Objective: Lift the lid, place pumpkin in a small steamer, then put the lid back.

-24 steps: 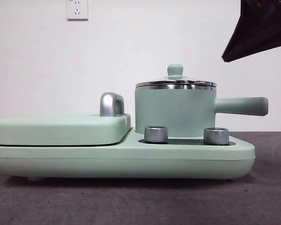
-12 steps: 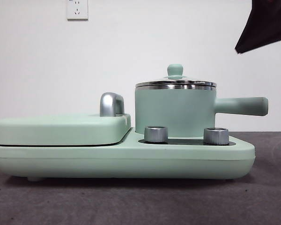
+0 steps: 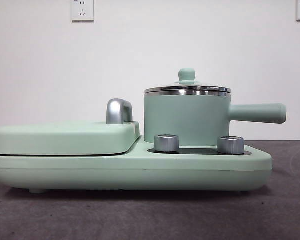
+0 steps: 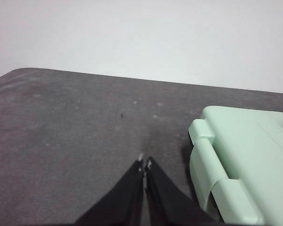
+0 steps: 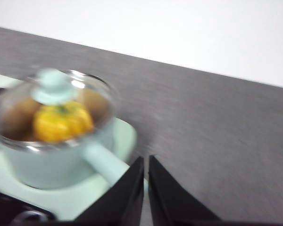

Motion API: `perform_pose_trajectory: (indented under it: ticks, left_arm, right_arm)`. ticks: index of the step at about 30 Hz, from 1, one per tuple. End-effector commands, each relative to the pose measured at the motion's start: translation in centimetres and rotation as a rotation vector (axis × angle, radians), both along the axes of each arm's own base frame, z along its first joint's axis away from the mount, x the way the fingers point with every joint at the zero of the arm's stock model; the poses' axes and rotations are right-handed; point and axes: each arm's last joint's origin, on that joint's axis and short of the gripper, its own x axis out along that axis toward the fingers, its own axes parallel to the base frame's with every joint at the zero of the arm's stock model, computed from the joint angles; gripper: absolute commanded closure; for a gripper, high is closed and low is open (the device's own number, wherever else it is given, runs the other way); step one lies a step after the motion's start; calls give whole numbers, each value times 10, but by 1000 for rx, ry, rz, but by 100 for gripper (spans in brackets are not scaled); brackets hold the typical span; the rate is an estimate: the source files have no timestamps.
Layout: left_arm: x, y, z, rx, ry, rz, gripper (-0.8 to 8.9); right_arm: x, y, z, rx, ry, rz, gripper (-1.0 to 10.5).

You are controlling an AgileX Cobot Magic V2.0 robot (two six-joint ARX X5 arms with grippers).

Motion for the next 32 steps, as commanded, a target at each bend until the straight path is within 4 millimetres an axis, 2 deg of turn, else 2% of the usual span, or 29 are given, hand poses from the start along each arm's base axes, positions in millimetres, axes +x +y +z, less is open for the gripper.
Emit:
perform_pose_trajectory:
  ticks: [1,7,19,23,32]
  left_arm:
    - [1,0,-6,6,9,1,806]
    - [1,0,-6,6,9,1,807]
    - [1,0,-6,6,9,1,806]
    - [1,0,-6,6,9,1,807]
    - [1,0,-6,6,9,1,806]
  right_arm:
    - [-7,-9,-18,8,-41,-27,933]
    - [-24,-23,-55,27,-152,-116,933]
    - [-33,-32,-99,41,-195,-202,933]
    - [-30,-32,-108,60,-206,-203,933]
    - [-30,-31,-109,62,-195,-203,933]
